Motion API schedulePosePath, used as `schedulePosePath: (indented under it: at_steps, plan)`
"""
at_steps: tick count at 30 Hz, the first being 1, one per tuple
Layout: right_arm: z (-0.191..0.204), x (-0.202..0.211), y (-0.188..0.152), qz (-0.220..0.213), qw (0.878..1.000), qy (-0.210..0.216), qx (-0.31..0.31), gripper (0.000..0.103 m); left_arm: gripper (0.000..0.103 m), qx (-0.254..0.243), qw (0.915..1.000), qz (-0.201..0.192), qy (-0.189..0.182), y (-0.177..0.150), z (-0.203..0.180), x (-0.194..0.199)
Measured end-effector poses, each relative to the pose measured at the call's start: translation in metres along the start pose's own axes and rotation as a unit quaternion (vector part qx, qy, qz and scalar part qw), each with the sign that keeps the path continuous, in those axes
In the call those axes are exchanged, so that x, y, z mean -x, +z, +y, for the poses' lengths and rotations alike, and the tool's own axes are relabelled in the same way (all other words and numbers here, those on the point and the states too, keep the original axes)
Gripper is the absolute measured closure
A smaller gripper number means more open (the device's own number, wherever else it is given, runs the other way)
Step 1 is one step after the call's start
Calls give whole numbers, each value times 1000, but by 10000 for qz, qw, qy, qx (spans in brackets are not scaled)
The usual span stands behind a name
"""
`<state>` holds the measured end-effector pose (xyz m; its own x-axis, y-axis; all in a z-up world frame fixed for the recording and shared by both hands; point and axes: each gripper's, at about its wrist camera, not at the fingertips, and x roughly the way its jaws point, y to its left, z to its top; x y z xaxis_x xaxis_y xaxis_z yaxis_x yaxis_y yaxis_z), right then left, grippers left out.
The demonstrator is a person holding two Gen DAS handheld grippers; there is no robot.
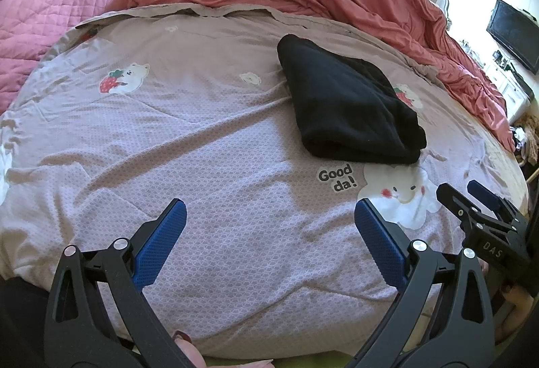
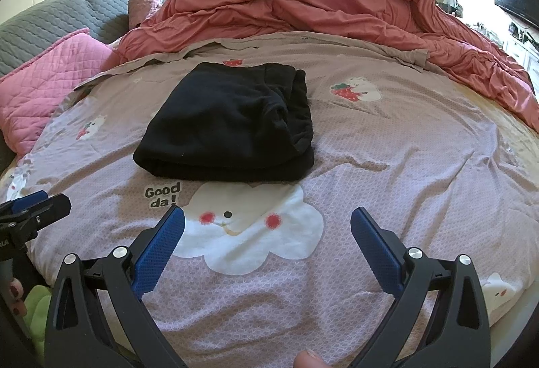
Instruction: Fold small clothes
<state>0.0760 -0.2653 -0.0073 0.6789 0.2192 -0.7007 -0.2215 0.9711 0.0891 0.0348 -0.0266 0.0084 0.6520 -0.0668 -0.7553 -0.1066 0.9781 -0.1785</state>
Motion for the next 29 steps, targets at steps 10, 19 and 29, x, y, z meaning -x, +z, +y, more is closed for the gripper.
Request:
schedulePosePath:
  at_steps: [10,19,29]
  plan:
    - [-7,-4,2,43,9994,-287,-210,5,9,72,9999,83,33,-1,8,-3]
    - [-82,8,-5,-18,9823,-1427,-1215,5,9,358,9986,26,384,14,49,-7]
    - [-299,98,-90,12,8431,-4077,-3506,5,9,1707,9670,-281,1870,58,232,3]
